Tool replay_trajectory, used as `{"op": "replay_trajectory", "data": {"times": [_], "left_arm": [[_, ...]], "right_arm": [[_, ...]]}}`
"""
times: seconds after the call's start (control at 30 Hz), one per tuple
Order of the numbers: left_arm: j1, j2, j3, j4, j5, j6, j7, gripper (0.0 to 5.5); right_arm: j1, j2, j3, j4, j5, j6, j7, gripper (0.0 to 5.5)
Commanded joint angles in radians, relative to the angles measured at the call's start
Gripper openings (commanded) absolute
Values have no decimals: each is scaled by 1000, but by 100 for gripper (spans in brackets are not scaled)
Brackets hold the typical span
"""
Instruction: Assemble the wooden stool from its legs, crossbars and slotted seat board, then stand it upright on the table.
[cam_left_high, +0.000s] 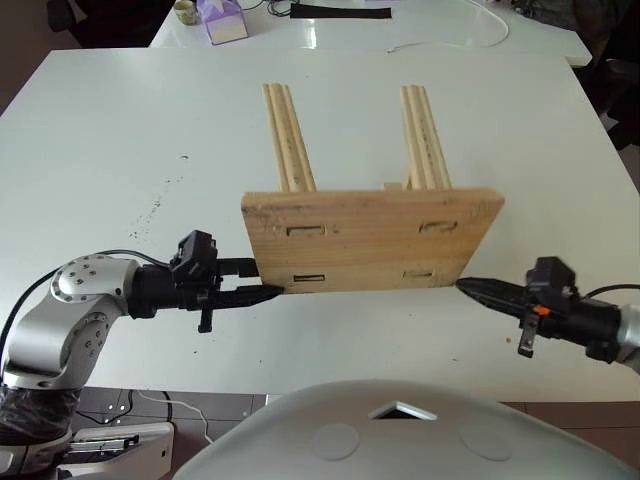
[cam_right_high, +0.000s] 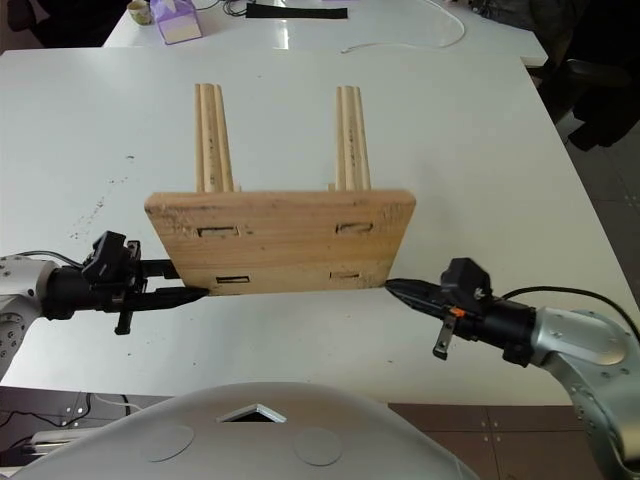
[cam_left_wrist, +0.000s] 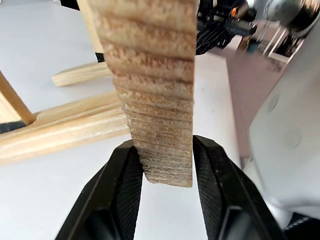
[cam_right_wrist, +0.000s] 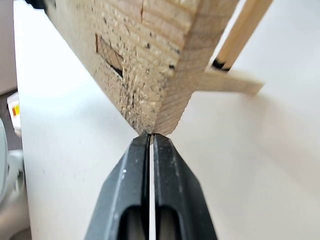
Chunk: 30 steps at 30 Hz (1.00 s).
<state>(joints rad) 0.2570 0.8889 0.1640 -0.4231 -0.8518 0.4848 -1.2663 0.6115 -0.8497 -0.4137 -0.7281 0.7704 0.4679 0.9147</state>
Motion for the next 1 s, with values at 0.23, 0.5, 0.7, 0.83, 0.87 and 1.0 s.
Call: {"op": "replay_trajectory", "data": {"times": [0.23,0.5,0.7,0.83,0.87,1.0], "left_arm": [[-104,114,130,-137,-861,336,403,151],[-132,132,93,-63,-1119,366,652,151],[-70,18,123,-62,-1120,360,827,151],[-59,-32,139,-61,-1120,361,943,151],[-71,-37,136,-51,-1120,369,971,151],[-188,-9,96,17,-1120,433,1061,151]], "right_arm": [[-136,-84,-338,-46,563,67,-38,0],[-137,-55,-385,-61,638,50,-115,0],[-306,-129,-526,150,888,57,-298,0],[-307,-111,-542,205,864,101,-348,0],[-293,-94,-542,196,846,108,-347,0],[-224,5,-539,106,783,105,-338,0]]}}
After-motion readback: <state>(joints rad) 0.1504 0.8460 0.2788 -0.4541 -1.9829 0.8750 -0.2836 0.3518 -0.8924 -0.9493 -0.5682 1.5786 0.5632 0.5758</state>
